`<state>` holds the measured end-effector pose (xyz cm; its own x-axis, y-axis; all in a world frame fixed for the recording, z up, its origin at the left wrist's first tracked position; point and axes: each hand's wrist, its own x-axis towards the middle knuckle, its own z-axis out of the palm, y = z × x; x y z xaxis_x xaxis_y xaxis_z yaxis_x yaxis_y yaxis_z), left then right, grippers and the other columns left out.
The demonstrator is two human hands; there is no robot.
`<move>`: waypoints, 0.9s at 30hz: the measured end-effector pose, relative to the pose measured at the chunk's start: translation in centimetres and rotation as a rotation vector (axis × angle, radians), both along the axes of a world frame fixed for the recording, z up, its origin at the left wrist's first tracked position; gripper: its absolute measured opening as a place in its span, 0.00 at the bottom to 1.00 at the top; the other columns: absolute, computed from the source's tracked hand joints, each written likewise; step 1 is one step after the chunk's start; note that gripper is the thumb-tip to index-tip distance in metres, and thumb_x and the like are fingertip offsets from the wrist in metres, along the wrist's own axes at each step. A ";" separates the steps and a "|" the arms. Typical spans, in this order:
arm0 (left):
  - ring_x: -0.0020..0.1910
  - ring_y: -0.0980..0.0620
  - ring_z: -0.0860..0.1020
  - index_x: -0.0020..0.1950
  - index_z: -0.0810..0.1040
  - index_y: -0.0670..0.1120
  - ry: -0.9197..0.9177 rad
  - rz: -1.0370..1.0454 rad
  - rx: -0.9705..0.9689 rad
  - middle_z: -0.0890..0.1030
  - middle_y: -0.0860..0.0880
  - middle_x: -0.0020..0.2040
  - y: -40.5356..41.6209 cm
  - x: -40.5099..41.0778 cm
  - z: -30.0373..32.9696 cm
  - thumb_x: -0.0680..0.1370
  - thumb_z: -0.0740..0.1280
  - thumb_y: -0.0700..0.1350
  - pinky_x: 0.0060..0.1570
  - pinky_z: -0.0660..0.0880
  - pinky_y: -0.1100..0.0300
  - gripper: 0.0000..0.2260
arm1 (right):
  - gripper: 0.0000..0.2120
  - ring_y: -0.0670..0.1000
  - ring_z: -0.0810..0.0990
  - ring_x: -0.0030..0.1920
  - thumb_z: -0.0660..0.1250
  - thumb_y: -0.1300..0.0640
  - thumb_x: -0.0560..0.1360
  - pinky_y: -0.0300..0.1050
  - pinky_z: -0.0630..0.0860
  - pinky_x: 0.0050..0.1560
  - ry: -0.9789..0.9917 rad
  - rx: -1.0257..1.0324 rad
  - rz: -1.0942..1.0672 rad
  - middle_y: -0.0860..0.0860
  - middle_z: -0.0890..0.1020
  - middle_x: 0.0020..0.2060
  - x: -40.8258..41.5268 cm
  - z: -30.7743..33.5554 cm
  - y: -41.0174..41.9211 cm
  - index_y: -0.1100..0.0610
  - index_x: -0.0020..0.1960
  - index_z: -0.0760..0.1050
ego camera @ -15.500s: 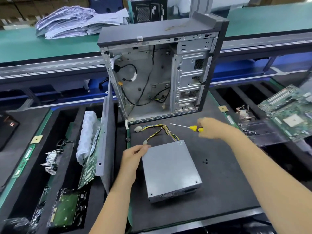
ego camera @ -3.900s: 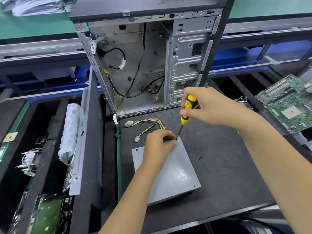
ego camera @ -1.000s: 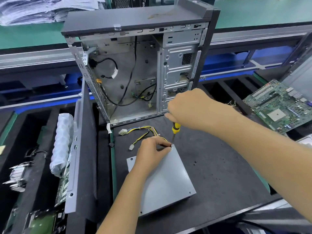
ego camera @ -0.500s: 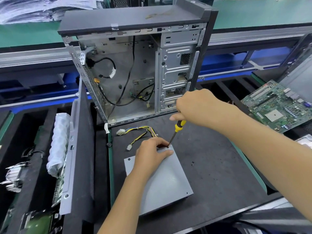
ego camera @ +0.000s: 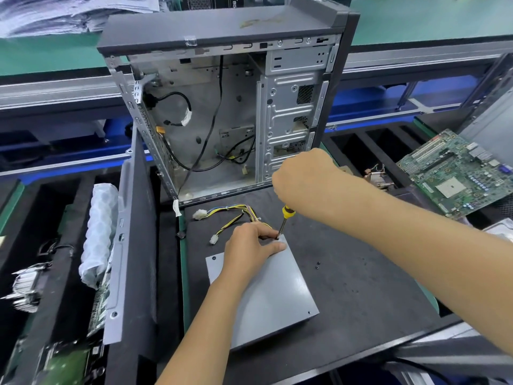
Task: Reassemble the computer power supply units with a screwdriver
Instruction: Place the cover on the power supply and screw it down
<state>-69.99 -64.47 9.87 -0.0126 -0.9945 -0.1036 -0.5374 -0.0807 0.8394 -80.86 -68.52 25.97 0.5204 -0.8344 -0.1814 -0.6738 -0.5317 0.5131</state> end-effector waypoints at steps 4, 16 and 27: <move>0.52 0.57 0.78 0.44 0.84 0.52 -0.016 -0.002 0.008 0.83 0.59 0.43 -0.1 0.1 -0.1 0.69 0.78 0.48 0.57 0.74 0.54 0.06 | 0.16 0.55 0.70 0.40 0.66 0.47 0.75 0.43 0.58 0.27 -0.084 0.266 -0.011 0.52 0.66 0.40 -0.4 1.1 0.1 0.55 0.48 0.62; 0.48 0.58 0.79 0.40 0.79 0.52 0.030 0.063 -0.087 0.81 0.57 0.42 0.5 -0.4 0.3 0.68 0.78 0.44 0.53 0.76 0.52 0.08 | 0.17 0.51 0.65 0.31 0.56 0.54 0.82 0.42 0.53 0.27 0.063 0.017 0.047 0.50 0.63 0.30 0.4 0.3 -0.1 0.58 0.36 0.62; 0.48 0.62 0.78 0.40 0.78 0.56 -0.016 0.030 -0.069 0.81 0.59 0.42 0.7 -0.2 0.4 0.69 0.76 0.46 0.49 0.72 0.64 0.09 | 0.07 0.55 0.69 0.38 0.59 0.60 0.80 0.45 0.62 0.33 -0.050 0.061 0.076 0.54 0.74 0.43 0.5 1.3 0.0 0.56 0.44 0.64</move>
<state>-70.21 -63.77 10.27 0.0188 -0.9992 -0.0343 -0.5494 -0.0390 0.8347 -80.36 -68.54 27.24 0.5915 -0.7803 -0.2030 -0.6540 -0.6116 0.4453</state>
